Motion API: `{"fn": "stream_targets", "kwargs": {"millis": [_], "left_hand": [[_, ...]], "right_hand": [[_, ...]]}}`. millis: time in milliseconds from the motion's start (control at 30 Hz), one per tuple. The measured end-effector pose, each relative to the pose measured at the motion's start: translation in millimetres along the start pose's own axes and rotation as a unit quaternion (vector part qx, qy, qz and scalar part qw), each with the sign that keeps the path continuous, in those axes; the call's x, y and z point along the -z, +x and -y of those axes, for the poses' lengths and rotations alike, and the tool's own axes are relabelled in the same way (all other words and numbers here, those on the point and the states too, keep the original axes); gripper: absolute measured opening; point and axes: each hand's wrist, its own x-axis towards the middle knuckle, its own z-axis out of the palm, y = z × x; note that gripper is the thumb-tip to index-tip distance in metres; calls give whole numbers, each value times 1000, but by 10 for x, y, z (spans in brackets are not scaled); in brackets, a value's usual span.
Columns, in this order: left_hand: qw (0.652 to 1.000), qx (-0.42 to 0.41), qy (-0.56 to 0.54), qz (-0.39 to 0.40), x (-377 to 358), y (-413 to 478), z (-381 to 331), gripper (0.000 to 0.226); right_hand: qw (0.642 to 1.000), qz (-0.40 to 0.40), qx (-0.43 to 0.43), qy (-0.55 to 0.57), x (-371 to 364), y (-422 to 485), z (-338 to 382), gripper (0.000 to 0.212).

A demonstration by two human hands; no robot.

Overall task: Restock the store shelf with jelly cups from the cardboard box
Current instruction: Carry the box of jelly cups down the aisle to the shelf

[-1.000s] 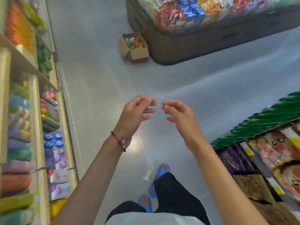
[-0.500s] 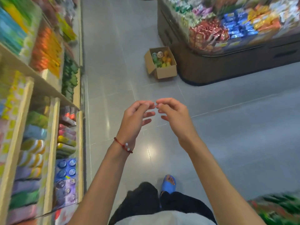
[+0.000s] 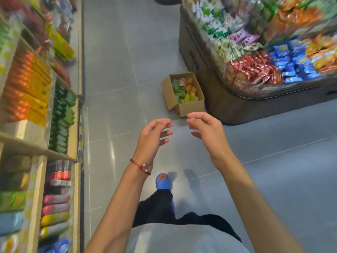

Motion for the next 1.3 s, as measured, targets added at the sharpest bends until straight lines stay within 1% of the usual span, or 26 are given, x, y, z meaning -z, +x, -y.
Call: {"fn": "stream_targets", "kwargs": {"millis": [100, 233, 433, 567, 667, 767, 900, 1033, 1100, 1167, 1300], "left_hand": [[1000, 0, 11, 16, -23, 721, -398, 19], [999, 15, 24, 25, -83, 1567, -790, 20], [997, 46, 52, 17, -260, 2870, -1045, 20], [996, 70, 58, 0, -514, 3857, -1212, 19], [994, 92, 59, -26, -790, 4615, -1386, 19], [992, 105, 66, -33, -1042, 5226, -1475, 18], [985, 145, 89, -44, -1293, 6060, -1423, 15], [975, 186, 105, -55, -1349, 6798, -1176, 12], [969, 205, 125, -56, -1340, 7243, -1001, 7], [963, 219, 145, -56, -1327, 7663, -835, 10], [942, 284, 172, -54, -1283, 8426, -304, 14]], "right_hand": [[1000, -11, -9, 3, -139, 688, 294, 17], [998, -41, -33, 21, -204, 1504, 516, 17], [996, -60, -53, 39, -150, 2823, 628, 21], [995, -51, -71, 41, -90, 3876, 689, 21], [995, -24, -101, 10, -39, 4690, 749, 18], [994, -7, -109, -27, 51, 5344, 767, 16], [988, -8, -133, -77, 183, 6245, 692, 16], [980, -20, -167, -102, 233, 6921, 408, 18], [974, -24, -186, -124, 239, 7297, 228, 24], [969, -20, -202, -143, 244, 7636, 62, 33], [952, 13, -246, -184, 203, 8296, -409, 45]]}}
